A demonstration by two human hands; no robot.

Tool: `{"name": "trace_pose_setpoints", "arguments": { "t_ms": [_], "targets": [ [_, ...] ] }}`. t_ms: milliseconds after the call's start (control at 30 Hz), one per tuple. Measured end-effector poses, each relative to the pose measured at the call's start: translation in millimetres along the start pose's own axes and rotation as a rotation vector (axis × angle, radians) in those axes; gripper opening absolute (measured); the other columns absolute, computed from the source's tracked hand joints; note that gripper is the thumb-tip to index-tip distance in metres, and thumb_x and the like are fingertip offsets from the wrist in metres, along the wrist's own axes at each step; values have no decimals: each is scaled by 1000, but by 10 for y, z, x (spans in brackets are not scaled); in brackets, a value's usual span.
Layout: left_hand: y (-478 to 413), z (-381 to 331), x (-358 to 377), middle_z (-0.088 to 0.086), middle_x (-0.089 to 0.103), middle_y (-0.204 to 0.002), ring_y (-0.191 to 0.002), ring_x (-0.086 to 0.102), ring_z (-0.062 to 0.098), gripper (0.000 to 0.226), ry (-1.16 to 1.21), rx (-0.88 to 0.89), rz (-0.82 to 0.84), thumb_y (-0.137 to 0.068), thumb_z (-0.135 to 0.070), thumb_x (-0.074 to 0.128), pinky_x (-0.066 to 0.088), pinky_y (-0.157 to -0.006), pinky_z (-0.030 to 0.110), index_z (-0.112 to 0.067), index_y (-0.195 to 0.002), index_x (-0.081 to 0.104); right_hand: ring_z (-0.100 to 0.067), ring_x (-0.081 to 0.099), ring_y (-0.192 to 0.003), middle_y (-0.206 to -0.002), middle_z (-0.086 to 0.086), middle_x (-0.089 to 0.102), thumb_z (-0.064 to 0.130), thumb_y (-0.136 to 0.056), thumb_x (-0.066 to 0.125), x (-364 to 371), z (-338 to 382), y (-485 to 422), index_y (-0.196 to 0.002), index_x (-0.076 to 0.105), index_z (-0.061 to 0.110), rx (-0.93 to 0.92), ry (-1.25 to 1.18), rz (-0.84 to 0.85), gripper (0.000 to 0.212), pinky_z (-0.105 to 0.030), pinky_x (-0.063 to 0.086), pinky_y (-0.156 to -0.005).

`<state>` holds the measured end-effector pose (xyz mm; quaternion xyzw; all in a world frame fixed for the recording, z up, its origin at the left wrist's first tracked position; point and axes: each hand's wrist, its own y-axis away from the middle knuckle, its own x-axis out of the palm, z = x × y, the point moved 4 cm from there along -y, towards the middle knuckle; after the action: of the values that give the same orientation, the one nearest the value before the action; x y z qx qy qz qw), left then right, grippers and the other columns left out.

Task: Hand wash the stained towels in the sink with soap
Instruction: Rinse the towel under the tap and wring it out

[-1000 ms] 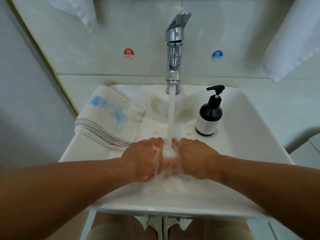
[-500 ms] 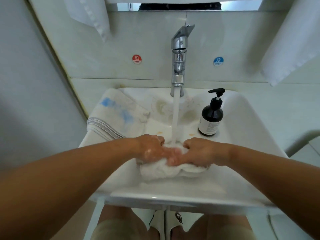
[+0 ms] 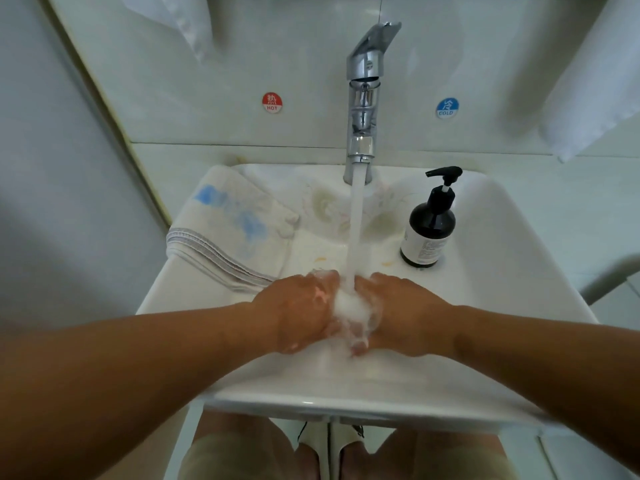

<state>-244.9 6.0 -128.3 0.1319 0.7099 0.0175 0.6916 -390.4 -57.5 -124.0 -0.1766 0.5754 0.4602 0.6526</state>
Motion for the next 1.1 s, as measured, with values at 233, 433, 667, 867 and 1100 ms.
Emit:
{"name": "trace_pose_setpoints", "arguments": {
  "t_ms": [233,433,667,867,1100],
  "targets": [
    [-73,86,1,10,64,-112,-91,62,29,48,131,-154,-19,-101,-51,42,48,-77,38,-13,-130,37,-31,56,-108,-127,-10,58,30,-96,58,-111,21,-31,-135,51,23,34,227,-82,40,-36,48,-91],
    [-65,82,-24,-7,61,-131,-119,58,19,86,527,-165,370,-70,-97,42,43,-108,40,-39,-132,57,-18,72,-86,-95,6,71,70,-58,86,-132,-31,41,-95,65,38,153,-450,166,52,-41,63,-64],
    [109,-31,-125,7,49,-146,-132,48,27,73,363,-115,170,-97,-72,28,38,-111,45,-26,-155,31,-25,39,-140,-155,1,35,79,-84,54,-97,18,234,-160,2,36,3,-85,77,102,-41,34,-115],
    [84,-169,-86,12,31,-152,-129,41,30,45,41,-64,175,-104,-35,43,46,-103,43,-21,-147,44,-28,58,-108,-124,-2,50,86,-68,64,9,117,54,-146,28,28,32,75,19,104,-45,51,-94],
    [38,-138,-117,-4,47,-98,-95,61,25,26,82,-149,36,-105,-58,31,54,-83,43,-38,-119,37,-27,60,-98,-105,-1,63,102,-53,47,-7,-38,-136,-118,45,33,61,30,-86,95,-44,54,-85]
  ]
}}
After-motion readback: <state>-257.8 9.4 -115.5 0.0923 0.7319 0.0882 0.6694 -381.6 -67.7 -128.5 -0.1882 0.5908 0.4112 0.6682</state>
